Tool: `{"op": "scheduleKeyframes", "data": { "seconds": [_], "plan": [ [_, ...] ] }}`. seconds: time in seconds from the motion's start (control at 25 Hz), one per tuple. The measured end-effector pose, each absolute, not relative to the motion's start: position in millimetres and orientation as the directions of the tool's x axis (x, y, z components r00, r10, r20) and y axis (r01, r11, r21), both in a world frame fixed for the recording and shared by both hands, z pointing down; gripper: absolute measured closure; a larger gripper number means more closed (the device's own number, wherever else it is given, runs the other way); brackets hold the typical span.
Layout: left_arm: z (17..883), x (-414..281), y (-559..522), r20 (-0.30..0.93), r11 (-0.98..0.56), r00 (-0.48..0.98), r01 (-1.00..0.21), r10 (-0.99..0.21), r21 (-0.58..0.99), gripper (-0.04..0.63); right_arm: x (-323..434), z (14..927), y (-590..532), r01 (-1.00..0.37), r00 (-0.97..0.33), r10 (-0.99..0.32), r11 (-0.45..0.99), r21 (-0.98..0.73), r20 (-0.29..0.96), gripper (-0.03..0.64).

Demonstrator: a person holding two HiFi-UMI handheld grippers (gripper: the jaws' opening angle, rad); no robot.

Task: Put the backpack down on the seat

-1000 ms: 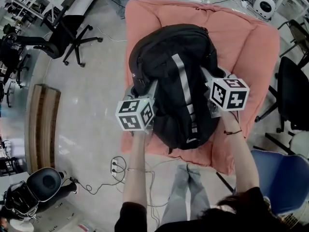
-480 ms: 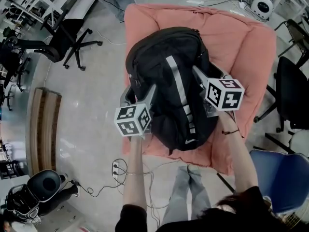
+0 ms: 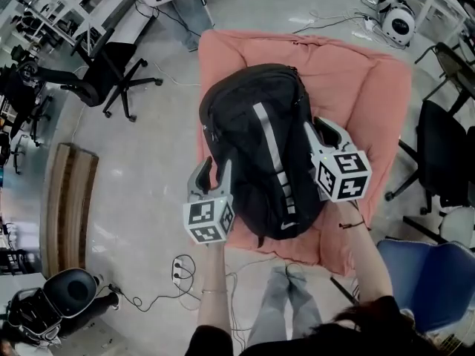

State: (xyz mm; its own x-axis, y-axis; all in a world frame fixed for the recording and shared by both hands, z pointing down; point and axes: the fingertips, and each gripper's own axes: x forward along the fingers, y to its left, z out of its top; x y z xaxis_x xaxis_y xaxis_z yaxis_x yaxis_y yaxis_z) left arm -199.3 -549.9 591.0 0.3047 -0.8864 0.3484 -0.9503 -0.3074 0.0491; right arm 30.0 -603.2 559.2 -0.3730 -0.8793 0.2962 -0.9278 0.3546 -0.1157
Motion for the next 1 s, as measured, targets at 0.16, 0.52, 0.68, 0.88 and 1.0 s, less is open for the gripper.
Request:
{"op": "scheduleKeyframes", "data": {
  "seconds": [0.16,0.52,0.68,0.88,1.0],
  "plan": [
    [567,-187,-530,0.328,-0.309,0.297,-0.951,-0.897,0.017,0.514,28,546,-580,-0.919,-0.394,-0.874,0.376,-0.118,0.286,0.584],
    [495,-173,-459,0.282,-0.346,0.334,-0.938,-0.899,0.008,0.580,30,487,-500,-0.899,-0.437,-0.868,0.409,-0.158,0.238,0.601],
    [464,-169,-419,0.253,-0.368,0.359,-0.930,-0.898,0.014,0.580,37,460,-455,-0.886,-0.456,-0.868,0.422,-0.191,0.199,0.603],
    [425,-155,-373,0.198,-0.410,0.404,-0.912,-0.893,0.010,0.580,40,427,-404,-0.869,-0.479,-0.866,0.444,-0.219,0.146,0.604],
    [410,-150,-348,0.161,-0.439,0.436,-0.898,-0.885,0.018,0.581,40,411,-378,-0.859,-0.492,-0.864,0.461,-0.223,0.107,0.604]
  ]
}}
